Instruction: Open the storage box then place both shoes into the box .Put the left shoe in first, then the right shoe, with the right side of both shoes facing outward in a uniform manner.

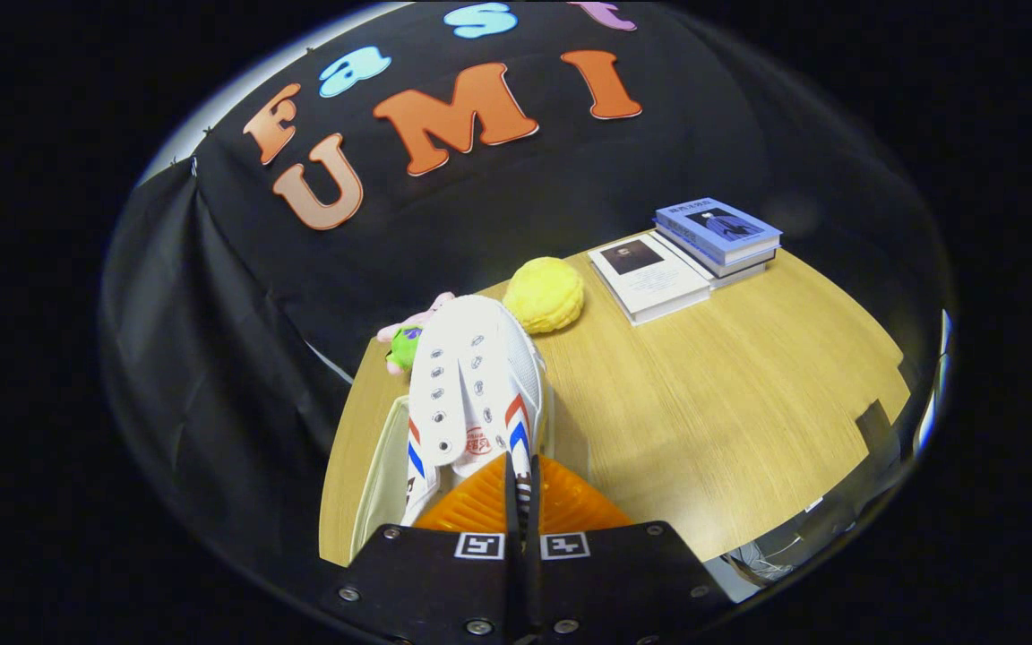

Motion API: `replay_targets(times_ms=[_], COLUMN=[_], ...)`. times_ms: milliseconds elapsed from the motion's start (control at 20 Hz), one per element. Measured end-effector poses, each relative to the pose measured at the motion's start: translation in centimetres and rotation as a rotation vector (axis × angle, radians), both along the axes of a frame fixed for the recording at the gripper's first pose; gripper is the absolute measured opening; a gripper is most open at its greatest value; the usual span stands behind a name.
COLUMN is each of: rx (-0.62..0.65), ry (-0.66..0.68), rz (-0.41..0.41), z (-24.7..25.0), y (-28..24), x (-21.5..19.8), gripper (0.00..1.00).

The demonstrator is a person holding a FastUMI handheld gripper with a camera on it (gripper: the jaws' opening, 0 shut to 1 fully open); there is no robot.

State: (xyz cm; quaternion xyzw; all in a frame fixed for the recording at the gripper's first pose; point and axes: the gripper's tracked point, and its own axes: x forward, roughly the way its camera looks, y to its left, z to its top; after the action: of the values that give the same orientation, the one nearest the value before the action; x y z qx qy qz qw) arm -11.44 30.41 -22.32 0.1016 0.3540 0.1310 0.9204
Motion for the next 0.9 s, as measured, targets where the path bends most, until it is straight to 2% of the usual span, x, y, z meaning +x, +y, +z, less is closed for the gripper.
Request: replay_targets(times_ms=[200,550,700,850,900], rx=[-0.111,-0.154,-0.175,-0.112,-0.130], ry=[0.010,0.063,0.087,0.029,0.015], rz=[0.023,-0.012,0.003,0.008,0.010], z=[-2.4,-4.3,-4.7,-2.4,-2.1], y=[0.9,0.1,0.6,2.0,1.6], x=[-1.2,-2.8,-3.2,-2.0,-1.5], gripper=[0.01,0.00,0.03,0.29,0.48])
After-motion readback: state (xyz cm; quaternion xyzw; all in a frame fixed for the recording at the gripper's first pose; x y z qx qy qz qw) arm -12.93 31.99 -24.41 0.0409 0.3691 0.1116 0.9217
